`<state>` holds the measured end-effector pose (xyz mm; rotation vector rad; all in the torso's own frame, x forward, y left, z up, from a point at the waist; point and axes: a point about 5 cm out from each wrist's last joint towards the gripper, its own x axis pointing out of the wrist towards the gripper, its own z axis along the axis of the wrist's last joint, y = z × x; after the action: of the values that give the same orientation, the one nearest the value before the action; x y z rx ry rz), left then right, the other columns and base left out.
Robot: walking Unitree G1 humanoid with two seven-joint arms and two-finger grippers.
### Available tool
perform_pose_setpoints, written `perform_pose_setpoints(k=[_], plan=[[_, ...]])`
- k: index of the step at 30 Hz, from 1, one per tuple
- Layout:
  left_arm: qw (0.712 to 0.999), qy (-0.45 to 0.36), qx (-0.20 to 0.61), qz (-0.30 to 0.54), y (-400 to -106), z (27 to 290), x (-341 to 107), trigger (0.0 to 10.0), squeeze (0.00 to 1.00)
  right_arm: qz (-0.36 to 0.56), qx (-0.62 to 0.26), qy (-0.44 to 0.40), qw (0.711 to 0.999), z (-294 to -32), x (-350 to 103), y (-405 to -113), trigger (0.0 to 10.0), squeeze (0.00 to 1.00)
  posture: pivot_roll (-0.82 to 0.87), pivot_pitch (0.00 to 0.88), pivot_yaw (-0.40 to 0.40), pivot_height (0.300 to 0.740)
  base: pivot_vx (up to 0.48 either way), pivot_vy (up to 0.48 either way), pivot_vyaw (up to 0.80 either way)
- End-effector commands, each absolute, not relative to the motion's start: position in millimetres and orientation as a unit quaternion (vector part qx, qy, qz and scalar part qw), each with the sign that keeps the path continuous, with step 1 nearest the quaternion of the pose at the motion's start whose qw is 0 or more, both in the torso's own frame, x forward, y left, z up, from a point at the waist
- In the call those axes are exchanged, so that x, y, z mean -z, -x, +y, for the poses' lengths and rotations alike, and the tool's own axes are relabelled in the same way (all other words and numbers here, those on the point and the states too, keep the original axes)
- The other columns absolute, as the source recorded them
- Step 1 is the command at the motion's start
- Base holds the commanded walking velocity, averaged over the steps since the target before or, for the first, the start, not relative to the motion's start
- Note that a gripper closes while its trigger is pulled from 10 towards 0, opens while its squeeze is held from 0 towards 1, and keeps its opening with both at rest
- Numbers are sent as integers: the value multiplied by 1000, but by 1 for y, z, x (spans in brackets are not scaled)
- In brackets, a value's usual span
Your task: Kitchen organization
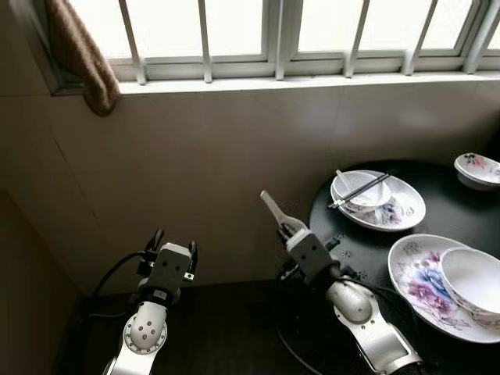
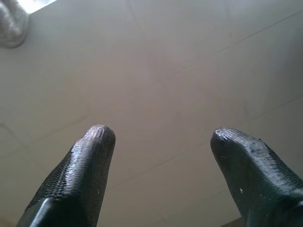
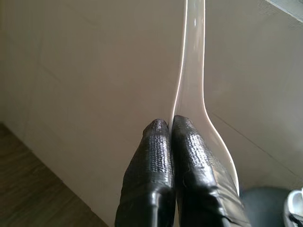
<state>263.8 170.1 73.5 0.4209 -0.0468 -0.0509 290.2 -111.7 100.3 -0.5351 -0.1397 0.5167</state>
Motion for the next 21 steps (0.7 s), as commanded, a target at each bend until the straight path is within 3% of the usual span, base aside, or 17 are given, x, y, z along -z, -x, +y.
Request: perform_pose_setpoints(k=[1, 11, 21], plan=[[976, -211, 37, -29, -260, 166, -74, 10000, 0, -60, -263, 272, 924, -114, -91, -286, 0, 0, -36, 0, 8, 740, 0, 0, 800], [974, -216, 57, 25, -240, 158, -45, 10000, 0, -36, -232, 282, 930, -130, -72, -284, 0, 0, -33, 0, 2, 740, 0, 0, 800], [973, -218, 60, 46, -238, 156, -40, 10000, 0, -8, -240, 288, 927, -125, -50, -276, 0, 0, -29, 0, 3, 740, 0, 0, 800]])
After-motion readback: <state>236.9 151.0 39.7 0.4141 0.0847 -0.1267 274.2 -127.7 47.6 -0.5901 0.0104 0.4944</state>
